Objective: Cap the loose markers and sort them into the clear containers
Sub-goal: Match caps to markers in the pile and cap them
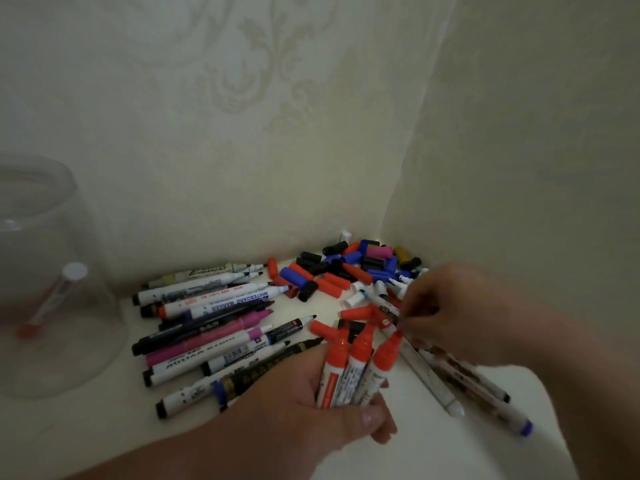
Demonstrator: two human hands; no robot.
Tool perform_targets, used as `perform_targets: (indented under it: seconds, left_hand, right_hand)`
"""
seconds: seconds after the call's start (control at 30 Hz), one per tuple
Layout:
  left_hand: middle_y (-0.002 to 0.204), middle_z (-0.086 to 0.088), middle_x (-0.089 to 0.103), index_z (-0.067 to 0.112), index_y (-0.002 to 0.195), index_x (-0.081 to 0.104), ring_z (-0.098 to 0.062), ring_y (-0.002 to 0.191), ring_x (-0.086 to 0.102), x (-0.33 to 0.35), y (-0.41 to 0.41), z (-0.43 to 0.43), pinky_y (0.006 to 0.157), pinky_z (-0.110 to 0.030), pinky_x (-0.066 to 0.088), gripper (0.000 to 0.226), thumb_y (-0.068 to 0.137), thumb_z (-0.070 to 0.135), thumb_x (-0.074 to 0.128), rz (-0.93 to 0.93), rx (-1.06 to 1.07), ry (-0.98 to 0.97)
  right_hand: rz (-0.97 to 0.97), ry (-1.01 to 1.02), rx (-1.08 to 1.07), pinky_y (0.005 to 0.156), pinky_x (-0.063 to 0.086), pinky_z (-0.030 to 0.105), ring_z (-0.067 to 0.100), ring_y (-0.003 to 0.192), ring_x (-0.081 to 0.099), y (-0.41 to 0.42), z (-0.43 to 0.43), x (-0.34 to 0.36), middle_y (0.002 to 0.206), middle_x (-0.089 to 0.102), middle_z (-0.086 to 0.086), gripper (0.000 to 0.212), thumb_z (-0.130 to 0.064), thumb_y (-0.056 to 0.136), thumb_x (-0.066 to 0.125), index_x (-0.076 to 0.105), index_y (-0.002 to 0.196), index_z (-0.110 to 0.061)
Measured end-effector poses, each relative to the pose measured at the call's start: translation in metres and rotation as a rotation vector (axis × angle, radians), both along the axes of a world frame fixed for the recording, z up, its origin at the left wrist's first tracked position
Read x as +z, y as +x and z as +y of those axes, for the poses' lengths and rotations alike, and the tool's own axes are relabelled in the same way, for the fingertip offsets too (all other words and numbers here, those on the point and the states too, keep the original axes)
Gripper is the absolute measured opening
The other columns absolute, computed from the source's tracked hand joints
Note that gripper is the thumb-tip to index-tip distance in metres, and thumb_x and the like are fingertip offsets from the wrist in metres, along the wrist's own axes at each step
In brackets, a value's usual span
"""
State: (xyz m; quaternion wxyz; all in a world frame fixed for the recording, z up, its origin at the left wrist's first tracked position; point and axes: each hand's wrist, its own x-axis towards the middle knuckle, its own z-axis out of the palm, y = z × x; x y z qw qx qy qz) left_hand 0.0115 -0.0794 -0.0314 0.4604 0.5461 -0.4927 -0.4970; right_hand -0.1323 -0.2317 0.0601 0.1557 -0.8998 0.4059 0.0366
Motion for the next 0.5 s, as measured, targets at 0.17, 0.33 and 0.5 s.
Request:
perform_targets:
  seconds: [0.17, 0.33, 0.5]
  left_hand:
    - [0.096, 0.0, 0.078, 0.02, 0.106, 0.066, -0.012, 0.092, 0.074, 0.004, 0.002, 0.0, 0.079, -0.027, 0.055, 0.018, 0.093, 0.007, 0.066, 0.056, 0.048, 0.014]
    - [0.095, -0.002, 0.078, 0.017, 0.105, 0.068, -0.018, 0.092, 0.075, 0.008, 0.0, 0.001, 0.087, -0.037, 0.057, 0.016, 0.091, 0.01, 0.069, 0.132, 0.094, 0.054]
    - [0.092, -0.013, 0.077, 0.013, 0.112, 0.068, -0.028, 0.08, 0.073, 0.008, 0.0, 0.002, 0.069, -0.031, 0.057, 0.026, 0.087, 0.02, 0.067, 0.336, 0.127, 0.011]
  right_hand:
    - [-0.105, -0.162, 0.148, 0.063, 0.052, 0.023, 0.011, 0.074, 0.064, 0.072, -0.025, -0.006, 0.082, 0.068, -0.007, 0.011, -0.03, 0.091, 0.067, 0.074, 0.088, -0.022]
    - [0.252, -0.278, 0.252, 0.05, 0.042, 0.026, 0.022, 0.065, 0.058, 0.128, -0.038, -0.028, 0.072, 0.062, 0.004, 0.013, -0.024, 0.087, 0.066, 0.068, 0.08, -0.014]
    - [0.216, -0.309, 0.222, 0.054, 0.048, 0.028, 0.023, 0.068, 0.061, 0.134, -0.031, -0.026, 0.072, 0.061, 0.004, 0.017, -0.029, 0.082, 0.07, 0.063, 0.075, -0.015]
